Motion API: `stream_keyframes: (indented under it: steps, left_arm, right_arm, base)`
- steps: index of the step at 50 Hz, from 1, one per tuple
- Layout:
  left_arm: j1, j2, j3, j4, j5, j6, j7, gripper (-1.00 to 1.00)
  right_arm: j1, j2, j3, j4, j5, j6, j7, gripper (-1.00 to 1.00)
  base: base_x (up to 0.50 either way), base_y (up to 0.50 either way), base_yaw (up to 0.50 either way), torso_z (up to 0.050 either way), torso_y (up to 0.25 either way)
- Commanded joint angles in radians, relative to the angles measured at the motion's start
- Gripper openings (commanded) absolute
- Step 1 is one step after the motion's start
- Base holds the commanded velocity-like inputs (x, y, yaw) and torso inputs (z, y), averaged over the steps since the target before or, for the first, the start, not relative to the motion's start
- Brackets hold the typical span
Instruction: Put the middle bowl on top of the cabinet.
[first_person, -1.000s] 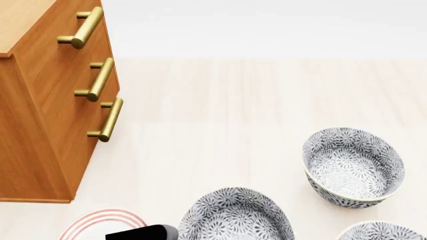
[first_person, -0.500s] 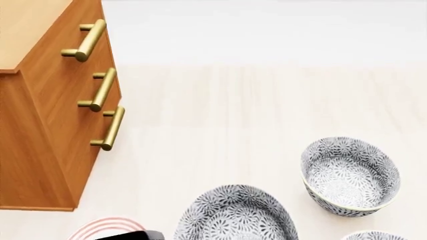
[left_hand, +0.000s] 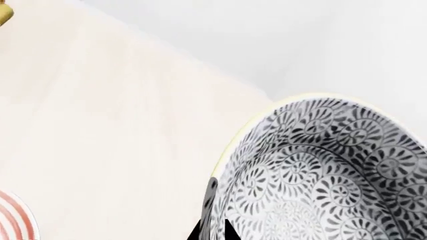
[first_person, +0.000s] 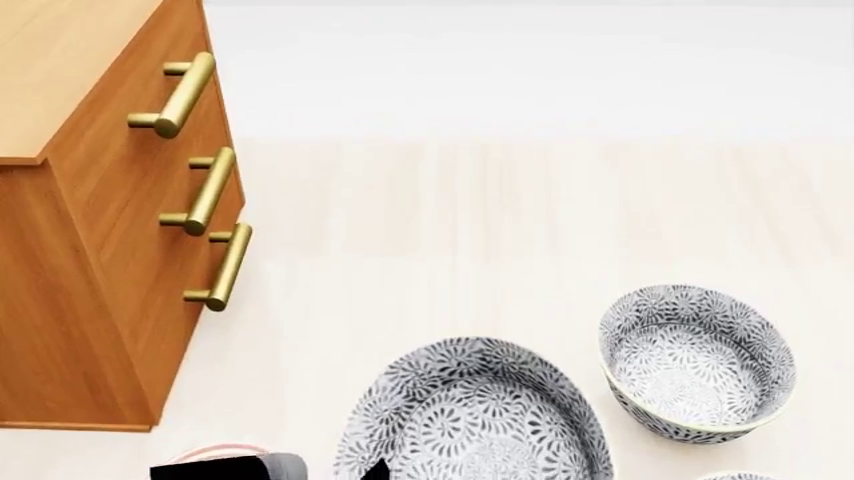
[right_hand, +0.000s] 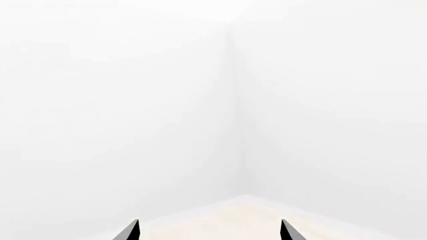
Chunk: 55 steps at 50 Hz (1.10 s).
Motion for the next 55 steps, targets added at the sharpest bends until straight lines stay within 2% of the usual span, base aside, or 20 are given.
stream_keyframes:
  steps: [1,9,15,22,23,29,35,42,43,45,48,49,55]
  left_arm:
    - [-0.017,-0.002,-0.014,0.094,0.024,-0.004,-0.005,-1.0]
    - [-0.065,-0.035,-0.006,0.252,0.002,-0.059,-0.077,-1.0]
    - [-0.151,-0.052,-0.039,0.343,-0.089,-0.127,-0.17,-1.0]
    - [-0.417,-0.092,-0.128,0.436,-0.306,-0.268,-0.428,-1.0]
    - [-0.489,-0.106,-0.141,0.434,-0.382,-0.302,-0.489,-1.0]
    - [-0.719,-0.145,-0.182,0.425,-0.651,-0.348,-0.661,-1.0]
    - [-0.871,-0.171,-0.176,0.377,-0.804,-0.37,-0.805,-1.0]
    - [-1.003,-0.177,-0.183,0.328,-0.967,-0.346,-0.901,-1.0]
    - [-1.028,-0.176,-0.171,0.301,-1.007,-0.336,-0.943,-1.0]
    - [-1.054,-0.174,-0.163,0.284,-1.016,-0.329,-0.955,-1.0]
    - [-1.134,-0.219,-0.077,0.255,-1.049,-0.236,-0.975,-1.0]
    - [-1.191,-0.252,-0.009,0.238,-1.084,-0.186,-0.977,-1.0]
    - [-1.333,-0.267,0.044,0.146,-1.186,-0.116,-0.973,-1.0]
  right_arm:
    - [0.001,-0.02,0.032,-0.001,-0.014,-0.002,-0.025,1.0]
    - [0.001,-0.02,0.031,-0.001,-0.014,-0.007,-0.024,1.0]
    - [0.0,-0.022,0.031,-0.005,-0.016,-0.012,-0.021,1.0]
    - [0.018,-0.03,0.009,-0.002,-0.04,-0.008,-0.011,1.0]
    - [0.021,-0.033,0.005,-0.001,-0.044,-0.009,-0.009,1.0]
    - [0.044,-0.047,-0.028,-0.015,-0.078,0.01,0.011,1.0]
    - [0.08,-0.055,-0.064,-0.031,-0.112,0.047,0.034,1.0]
    - [0.106,-0.058,-0.086,-0.04,-0.129,0.073,0.053,1.0]
    - [0.107,-0.06,-0.088,-0.043,-0.133,0.072,0.055,1.0]
    - [0.107,-0.06,-0.09,-0.045,-0.135,0.074,0.057,1.0]
    - [0.106,-0.058,-0.092,-0.052,-0.137,0.078,0.061,1.0]
    - [0.094,-0.056,-0.081,-0.047,-0.125,0.064,0.056,1.0]
    - [0.097,-0.053,-0.087,-0.047,-0.125,0.067,0.058,1.0]
  base:
    - [0.0,0.0,0.0,0.038,0.211]
    - [0.0,0.0,0.0,0.038,0.211]
    - [0.0,0.0,0.0,0.038,0.211]
    - [0.0,0.0,0.0,0.038,0.224]
    - [0.0,0.0,0.0,0.011,0.0]
    - [0.0,0.0,0.0,0.0,0.0]
    - [0.0,0.0,0.0,0.0,0.0]
    - [0.0,0.0,0.0,0.0,0.0]
    - [0.0,0.0,0.0,0.0,0.0]
    - [0.0,0.0,0.0,0.0,0.0]
    - [0.0,0.0,0.0,0.0,0.0]
    - [0.0,0.0,0.0,0.0,0.0]
    - [0.0,0.0,0.0,0.0,0.0]
